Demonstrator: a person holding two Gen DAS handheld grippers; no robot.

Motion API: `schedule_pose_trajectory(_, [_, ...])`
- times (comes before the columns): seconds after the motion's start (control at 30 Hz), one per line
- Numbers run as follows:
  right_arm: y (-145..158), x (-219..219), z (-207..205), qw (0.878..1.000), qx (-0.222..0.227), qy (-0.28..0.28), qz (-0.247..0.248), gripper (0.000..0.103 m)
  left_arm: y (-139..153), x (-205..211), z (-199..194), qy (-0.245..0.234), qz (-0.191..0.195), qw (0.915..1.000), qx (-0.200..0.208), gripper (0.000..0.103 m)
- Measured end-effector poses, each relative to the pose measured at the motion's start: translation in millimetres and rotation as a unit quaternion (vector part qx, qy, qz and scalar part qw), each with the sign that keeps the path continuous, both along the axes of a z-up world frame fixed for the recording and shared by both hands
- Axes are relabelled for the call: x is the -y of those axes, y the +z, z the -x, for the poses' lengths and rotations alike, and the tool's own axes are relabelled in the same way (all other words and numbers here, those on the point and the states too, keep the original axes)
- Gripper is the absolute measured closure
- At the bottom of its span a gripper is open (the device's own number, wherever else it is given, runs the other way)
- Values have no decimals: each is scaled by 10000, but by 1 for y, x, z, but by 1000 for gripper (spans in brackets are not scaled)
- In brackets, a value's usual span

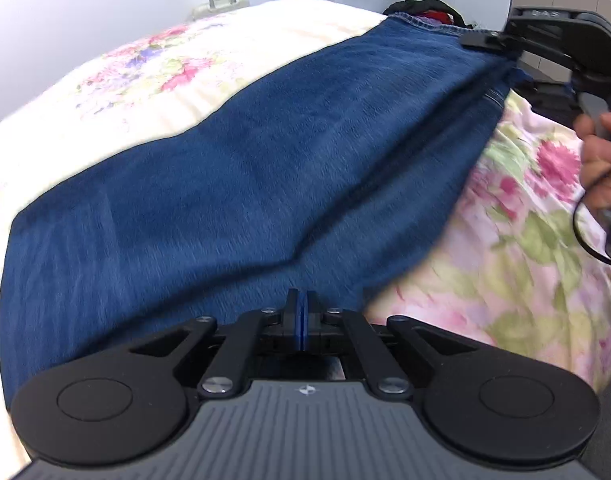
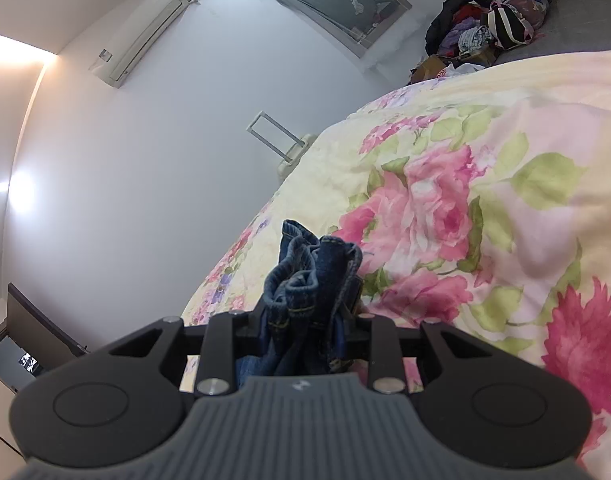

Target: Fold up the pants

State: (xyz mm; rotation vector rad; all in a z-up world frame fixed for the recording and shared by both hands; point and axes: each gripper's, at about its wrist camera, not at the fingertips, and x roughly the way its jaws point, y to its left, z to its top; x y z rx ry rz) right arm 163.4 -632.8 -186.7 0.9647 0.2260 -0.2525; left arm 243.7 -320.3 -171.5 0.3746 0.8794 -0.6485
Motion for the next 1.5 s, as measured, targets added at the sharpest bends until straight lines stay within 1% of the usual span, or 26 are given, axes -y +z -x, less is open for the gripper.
schedule_pose_trajectory(0.07, [1,0,0,10000,-5,5,11,78,0,-4,6,62,176,9996,-218,103])
schedule_pose_trajectory(0.17, [2,-1,0,10000,-14,13,47,78,4,-5,13,-7,161,9995,-264,103])
schedule_pose_trajectory(0.23, [5,-3,0,9999,-6,28,129,78,13,-13,11,-5,264,9991,-344,103])
schedule_pose_trajectory(0.27, [8,-4,0,9998,-3,40,183,78,21,-20,12,21,351,9988,-353,97])
schedule_pose_trajectory(0.3, [12,-6,-1,9997,-12,58,233,78,28,-30,16,90,440,9985,-298,91])
schedule_pose_trajectory(0.37, [26,-14,-3,9990,-34,110,430,78,45,-50,11,283,517,9983,-48,91])
schedule_pose_trajectory(0.5, [64,-42,-9,9929,-33,346,1135,78,72,-101,-11,868,603,9935,413,91])
schedule_pose_trajectory(0.57, [86,-61,-13,9877,-71,460,1490,78,81,-131,-23,1267,628,9880,616,91])
schedule_pose_trajectory(0.67, [117,-96,-23,9752,-204,608,2117,78,90,-176,-36,1847,833,9750,913,91])
schedule_pose_trajectory(0.77, [142,-137,-36,9590,-377,740,2709,78,90,-223,-45,2379,1194,9592,950,91])
schedule_pose_trajectory(0.83, [156,-167,-46,9471,-463,853,3060,78,87,-248,-51,2586,1406,9515,889,91])
schedule_pose_trajectory(0.9, [166,-197,-55,9336,-520,998,3401,78,84,-266,-57,2717,1556,9459,847,91])
schedule_pose_trajectory(0.97, [173,-234,-65,9152,-600,1160,3813,78,82,-283,-61,2809,1698,9413,790,91])
schedule_pose_trajectory(1.0, [174,-249,-70,9079,-632,1231,3957,78,82,-292,-64,2853,1797,9386,732,91])
schedule_pose_trajectory(1.1, [172,-303,-84,8822,-742,1526,4393,78,76,-310,-71,2961,2001,9319,615,91])
schedule_pose_trajectory(1.17, [163,-342,-94,8611,-822,1810,4680,78,72,-319,-73,3012,2093,9283,611,91])
schedule_pose_trajectory(1.27, [135,-398,-107,8253,-1016,2383,5018,78,68,-326,-75,3049,2126,9264,600,91])
schedule_pose_trajectory(1.33, [104,-432,-115,7979,-1272,2943,5104,79,65,-329,-77,3063,2159,9254,574,91])
schedule_pose_trajectory(1.4, [73,-457,-120,7705,-1610,3461,5105,79,62,-333,-80,3050,2227,9247,482,91])
schedule_pose_trajectory(1.43, [55,-465,-119,7541,-1780,3646,5164,78,60,-334,-82,3033,2289,9240,424,91])
schedule_pose_trajectory(1.5, [38,-478,-113,7259,-1904,3737,5451,77,57,-335,-86,2948,2458,9231,249,91])
